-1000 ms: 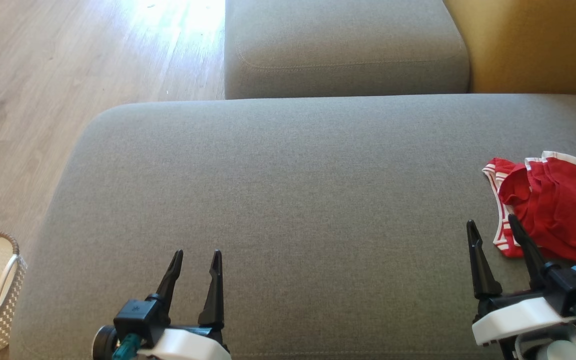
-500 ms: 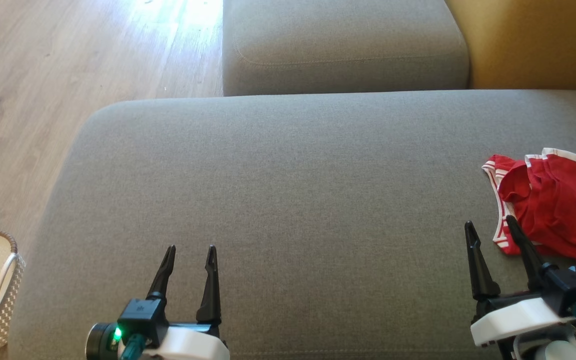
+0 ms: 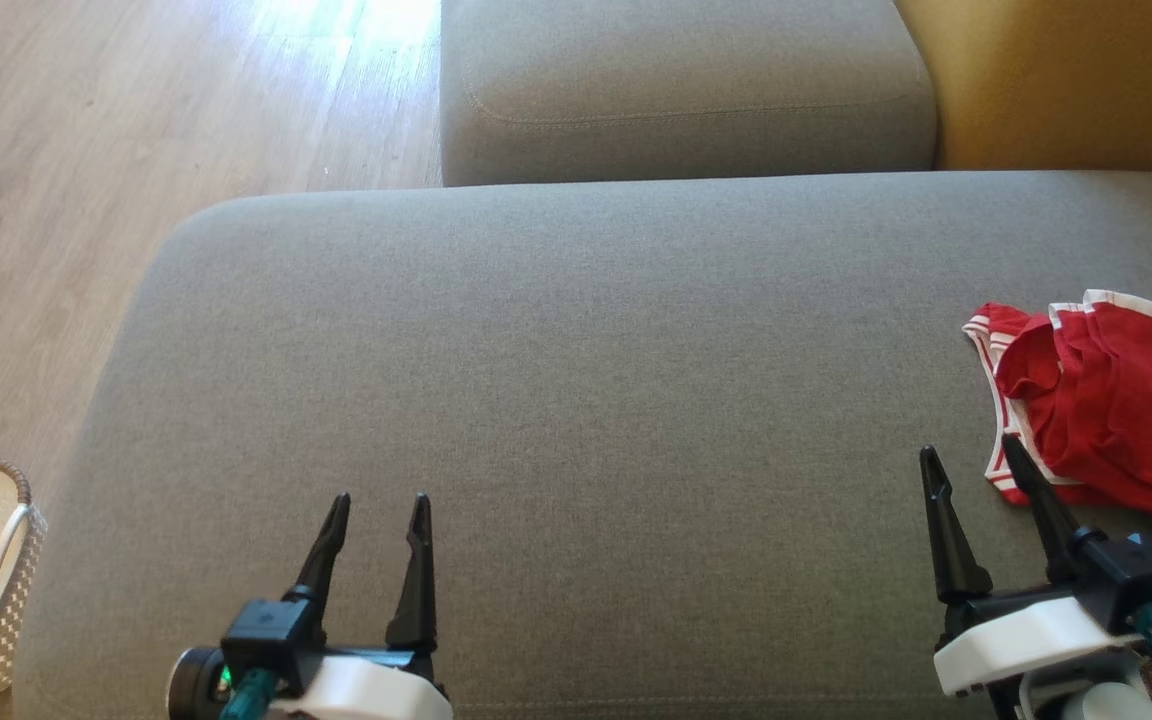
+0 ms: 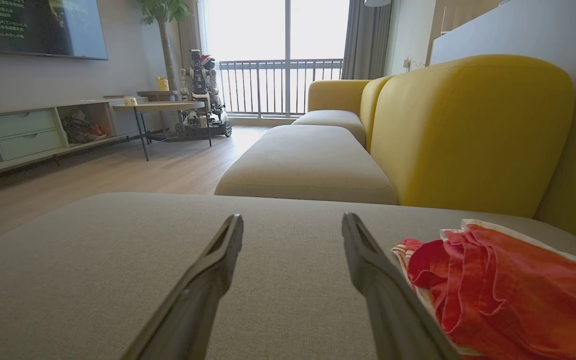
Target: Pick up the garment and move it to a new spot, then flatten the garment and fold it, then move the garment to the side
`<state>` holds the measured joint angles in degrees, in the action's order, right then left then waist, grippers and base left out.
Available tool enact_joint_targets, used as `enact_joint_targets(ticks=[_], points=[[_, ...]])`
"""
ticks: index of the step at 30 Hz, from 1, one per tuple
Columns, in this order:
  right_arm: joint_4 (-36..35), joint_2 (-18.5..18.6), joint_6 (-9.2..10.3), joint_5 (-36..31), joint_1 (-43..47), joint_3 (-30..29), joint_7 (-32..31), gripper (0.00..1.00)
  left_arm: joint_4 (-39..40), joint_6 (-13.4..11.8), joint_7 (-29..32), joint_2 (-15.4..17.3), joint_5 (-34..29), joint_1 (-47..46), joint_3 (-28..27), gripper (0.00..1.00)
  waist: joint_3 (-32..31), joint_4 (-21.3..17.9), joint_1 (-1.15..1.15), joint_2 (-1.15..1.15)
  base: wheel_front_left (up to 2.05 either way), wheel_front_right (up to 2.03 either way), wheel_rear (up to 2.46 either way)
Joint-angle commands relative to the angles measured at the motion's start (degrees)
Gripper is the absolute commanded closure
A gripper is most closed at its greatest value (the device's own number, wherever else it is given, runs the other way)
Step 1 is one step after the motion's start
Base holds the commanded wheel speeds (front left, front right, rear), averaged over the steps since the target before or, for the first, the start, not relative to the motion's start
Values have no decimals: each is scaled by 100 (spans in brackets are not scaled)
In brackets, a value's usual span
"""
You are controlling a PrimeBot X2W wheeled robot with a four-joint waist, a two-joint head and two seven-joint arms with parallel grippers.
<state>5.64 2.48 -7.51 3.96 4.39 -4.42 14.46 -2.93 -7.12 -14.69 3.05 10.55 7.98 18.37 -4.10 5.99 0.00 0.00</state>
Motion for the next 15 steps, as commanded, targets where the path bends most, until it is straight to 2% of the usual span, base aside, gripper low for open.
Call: enact_joint_targets(ticks=[1,6,9,10,15], points=[[-161,40,2,-2,-146,145,53,0,238,21,-31,-17,40,-176,-221,0,2,1,0,0,0,0,0],[-134,40,2,106,-148,184,53,0,245,40,-31,-17,234,-114,-317,0,7,3,0,0,0,0,0],[-129,40,2,110,-151,213,53,0,183,147,-31,-17,453,-96,-301,0,15,8,0,0,0,0,0],[32,0,0,84,-1,80,0,100,16,168,0,0,474,88,-95,100,15,8,0,0,0,0,0],[458,-10,0,140,104,93,-39,100,-397,166,12,0,531,277,-66,100,20,4,0,0,0,0,0]])
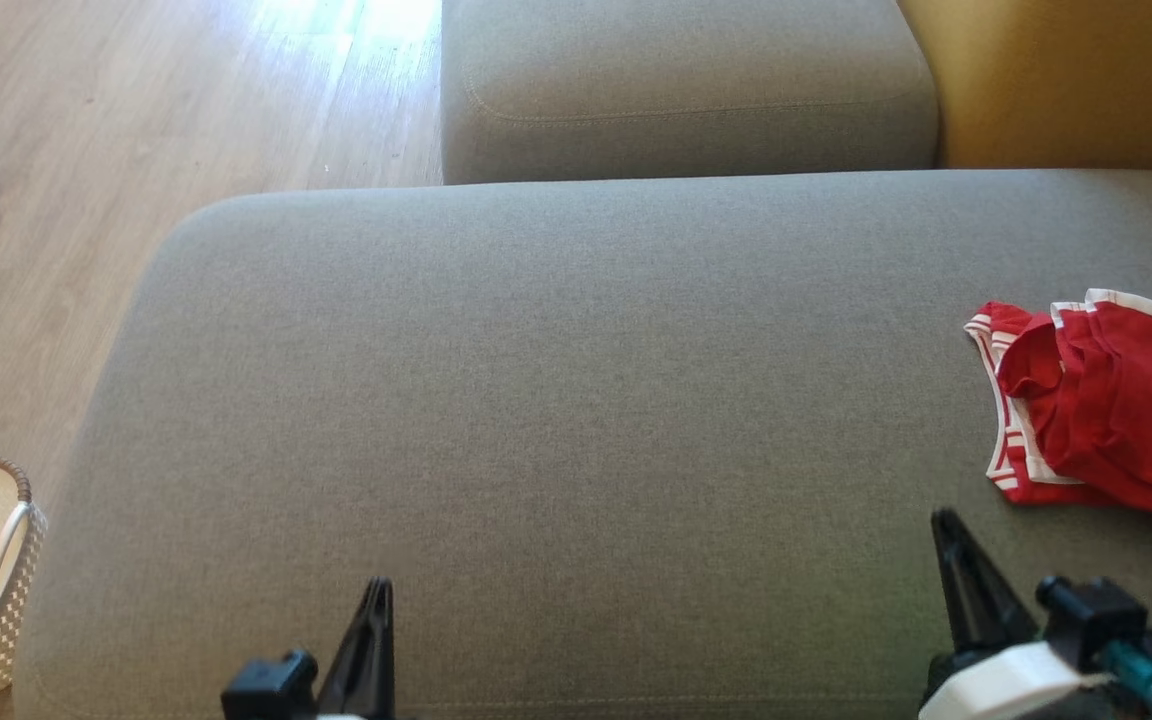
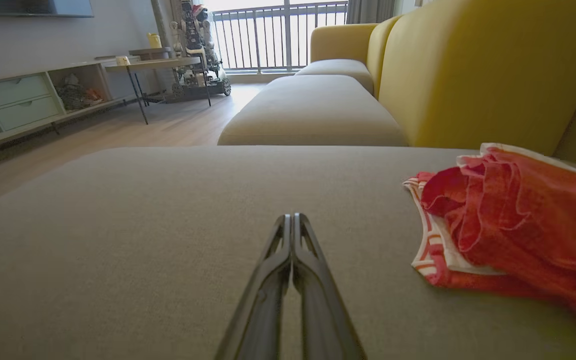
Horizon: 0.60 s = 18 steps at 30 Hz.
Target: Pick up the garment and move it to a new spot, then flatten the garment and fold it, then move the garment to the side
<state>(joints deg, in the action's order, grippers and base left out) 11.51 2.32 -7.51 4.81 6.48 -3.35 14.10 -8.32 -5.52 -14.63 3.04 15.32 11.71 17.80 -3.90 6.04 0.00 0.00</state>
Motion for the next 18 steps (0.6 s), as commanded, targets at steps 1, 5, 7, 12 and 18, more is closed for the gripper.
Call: enact_joint_targets(ticks=[1,5,7,12,18], points=[[-119,6,0,124,-121,-22,-25,100,147,12,16,5,120,-104,-22,100,4,-7,0,0,0,0,0],[-104,8,0,405,-160,-35,-96,100,135,48,65,25,390,-152,-78,100,18,-27,0,0,0,0,0],[-101,9,0,546,-176,-37,-126,100,121,70,90,34,524,-180,-106,100,24,-37,0,0,0,0,0],[-93,11,0,897,-216,-43,-203,100,80,126,154,54,855,-254,-175,100,40,-61,0,0,0,0,0],[-79,13,0,1315,-269,-54,-298,100,32,193,232,75,1248,-340,-260,100,60,-89,0,0,0,0,0]])
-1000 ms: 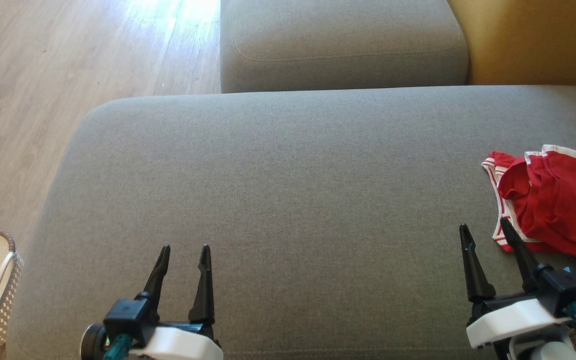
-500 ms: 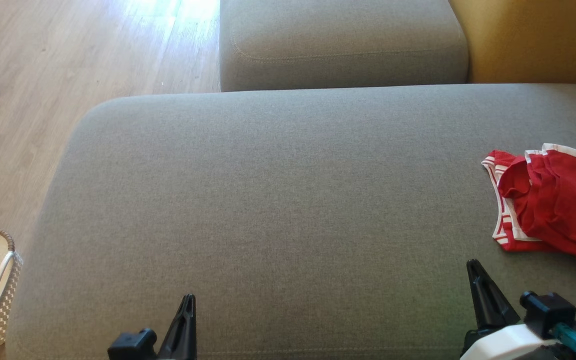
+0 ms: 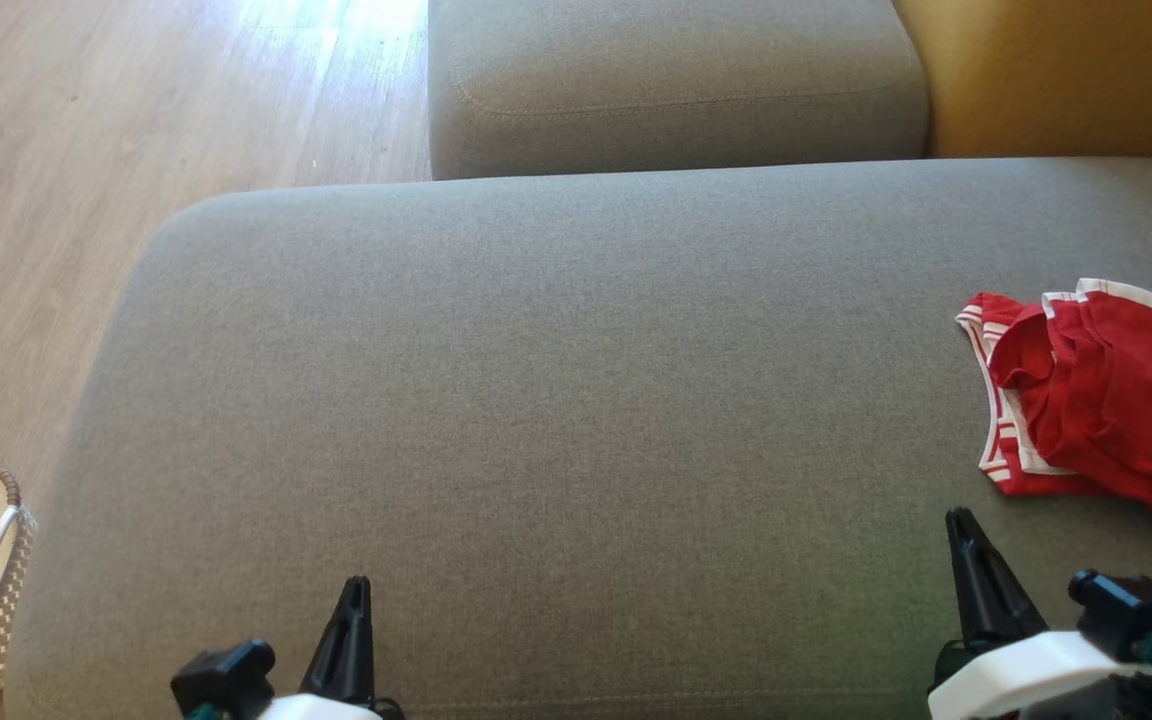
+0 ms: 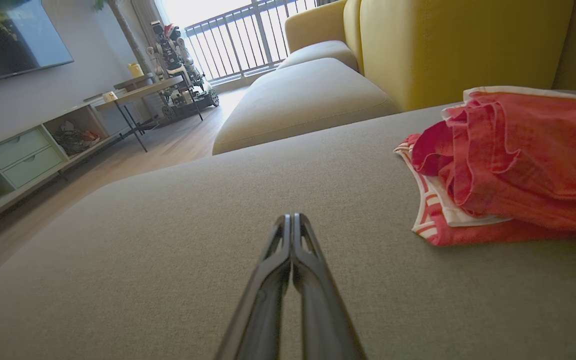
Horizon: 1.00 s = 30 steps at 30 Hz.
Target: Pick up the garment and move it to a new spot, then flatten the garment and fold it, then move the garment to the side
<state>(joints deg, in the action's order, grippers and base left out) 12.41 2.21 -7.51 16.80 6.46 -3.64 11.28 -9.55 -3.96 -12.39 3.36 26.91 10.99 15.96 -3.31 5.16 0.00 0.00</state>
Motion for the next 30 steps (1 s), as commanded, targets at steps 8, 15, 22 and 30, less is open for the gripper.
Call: enact_joint_targets(ticks=[8,15,22,30], points=[[-145,27,0,675,-340,-43,-147,100,97,123,115,68,611,-381,-195,100,27,-40,0,0,0,0,0],[-126,30,1,1095,-397,-58,-247,100,65,186,198,84,1000,-463,-288,100,47,-69,0,0,0,0,0],[-105,32,1,1584,-462,-76,-363,100,34,259,298,99,1448,-554,-403,100,70,-103,0,0,0,0,0],[-80,36,1,2143,-538,-96,-496,100,-6,342,417,112,1957,-659,-539,100,96,-142,0,0,0,0,0]])
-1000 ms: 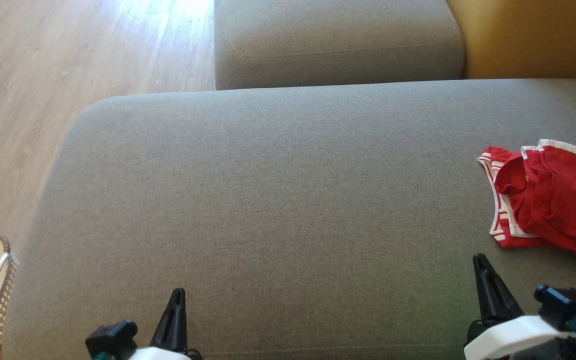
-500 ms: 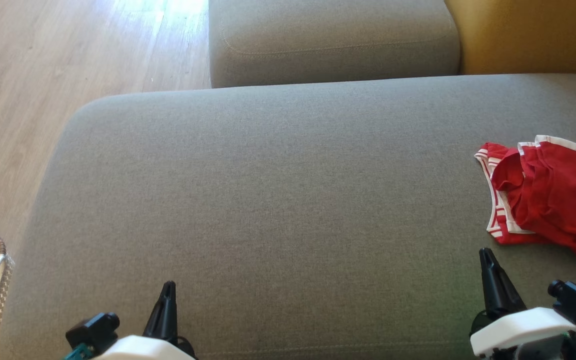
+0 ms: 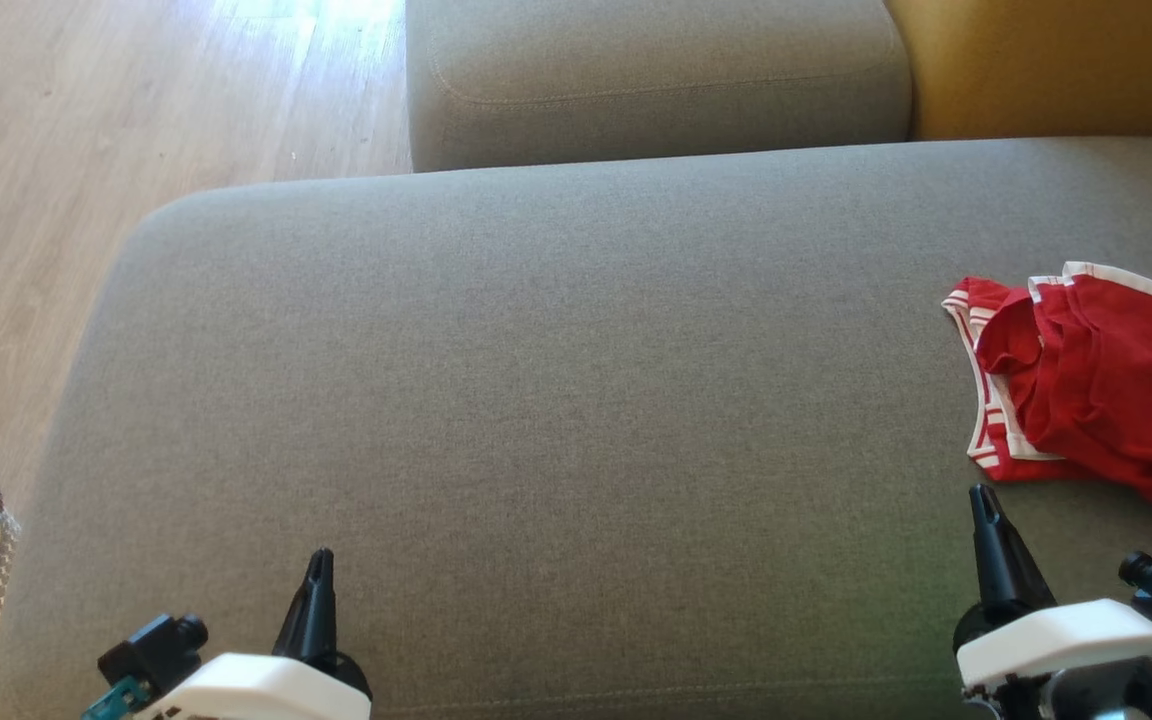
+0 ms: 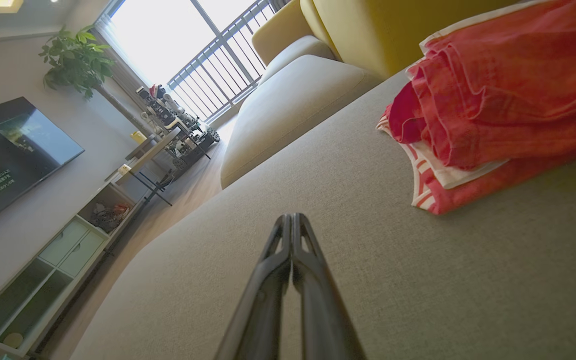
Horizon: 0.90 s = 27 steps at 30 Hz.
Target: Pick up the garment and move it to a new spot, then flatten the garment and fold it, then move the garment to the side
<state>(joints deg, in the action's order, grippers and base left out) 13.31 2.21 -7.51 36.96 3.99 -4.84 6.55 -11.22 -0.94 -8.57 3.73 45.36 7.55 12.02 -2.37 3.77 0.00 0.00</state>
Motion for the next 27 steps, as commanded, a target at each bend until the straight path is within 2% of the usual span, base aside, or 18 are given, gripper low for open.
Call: enact_joint_targets(ticks=[1,27], points=[[-167,36,1,197,-300,22,-40,100,155,50,51,76,175,-328,-163,100,5,-8,0,0,0,0,0],[-86,46,1,2015,-545,-43,-472,100,13,321,462,98,1803,-676,-634,100,91,-134,0,0,0,0,0]])
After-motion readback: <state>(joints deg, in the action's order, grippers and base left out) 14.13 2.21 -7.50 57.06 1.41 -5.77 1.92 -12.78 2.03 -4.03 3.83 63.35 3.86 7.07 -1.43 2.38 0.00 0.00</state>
